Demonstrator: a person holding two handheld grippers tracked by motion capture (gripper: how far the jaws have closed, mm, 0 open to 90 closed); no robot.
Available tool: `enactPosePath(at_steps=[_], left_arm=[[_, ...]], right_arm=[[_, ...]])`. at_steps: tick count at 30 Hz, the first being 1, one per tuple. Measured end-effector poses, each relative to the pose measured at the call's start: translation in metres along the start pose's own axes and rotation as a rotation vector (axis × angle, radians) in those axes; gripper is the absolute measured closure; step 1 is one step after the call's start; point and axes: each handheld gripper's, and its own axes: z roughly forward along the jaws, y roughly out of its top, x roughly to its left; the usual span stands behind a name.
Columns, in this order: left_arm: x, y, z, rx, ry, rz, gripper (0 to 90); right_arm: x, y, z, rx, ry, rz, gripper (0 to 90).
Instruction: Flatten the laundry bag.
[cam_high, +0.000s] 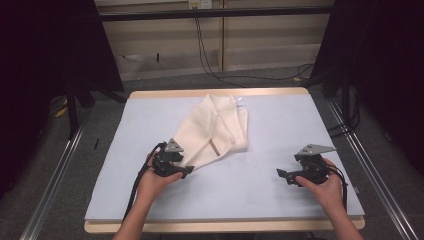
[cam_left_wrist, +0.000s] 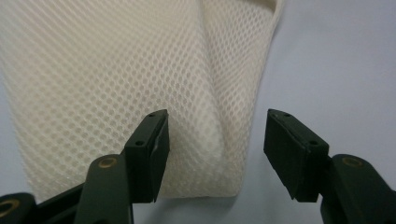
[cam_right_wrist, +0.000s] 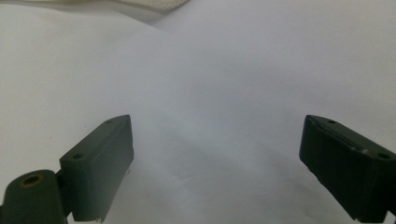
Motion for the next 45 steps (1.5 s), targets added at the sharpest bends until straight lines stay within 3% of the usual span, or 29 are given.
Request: enactPosePath(at_steps=[6,7,8,9,13,24,26,32,34,38,39,45], left_arm=[[-0.006,0.003,0.006,0.042,0.043,0.002,45.1],[-0.008,0.004,0.005,0.057,0.044,0.0,49.4],[-0.01,0.006,0.005,0.064,0.053,0.006,62.1],[-0.012,0.008,0.004,0.08,0.062,0.011,62.1],[-0.009,0.01,0.004,0.099,0.078,-0.016,79.5],[0.016,0.009,-0.012,0.001,-0.043,-0.211,82.7],[0.021,0.01,-0.017,-0.018,-0.054,-0.23,83.0],[0.033,0.012,-0.029,-0.044,-0.044,-0.266,82.9],[0.038,0.012,-0.032,-0.065,-0.038,-0.299,82.9],[0.046,0.011,-0.038,-0.077,-0.033,-0.311,82.8],[0.047,0.012,-0.04,-0.094,-0.034,-0.333,82.8],[0.057,0.012,-0.048,-0.088,-0.012,-0.338,82.4]], right_arm=[[0.0,0.0,0.0,-0.01,-0.004,-0.017,10.4],[0.0,0.0,-0.001,-0.006,-0.001,-0.014,10.4],[-0.001,0.0,0.0,-0.002,-0.001,-0.013,10.8],[-0.001,0.0,0.0,-0.002,-0.001,-0.013,10.8],[0.0,-0.001,0.001,0.0,0.003,-0.013,11.0],[0.0,-0.001,0.001,0.003,0.012,-0.012,11.4],[-0.001,-0.001,0.001,0.004,0.014,-0.017,11.5],[0.0,-0.001,0.001,0.006,0.017,-0.018,11.8],[0.0,-0.001,0.001,0.005,0.017,-0.019,11.8],[0.0,-0.001,0.001,0.005,0.021,-0.02,11.8],[0.0,-0.001,0.002,0.005,0.025,-0.02,11.8],[0.0,-0.001,0.001,0.004,0.027,-0.018,11.8]])
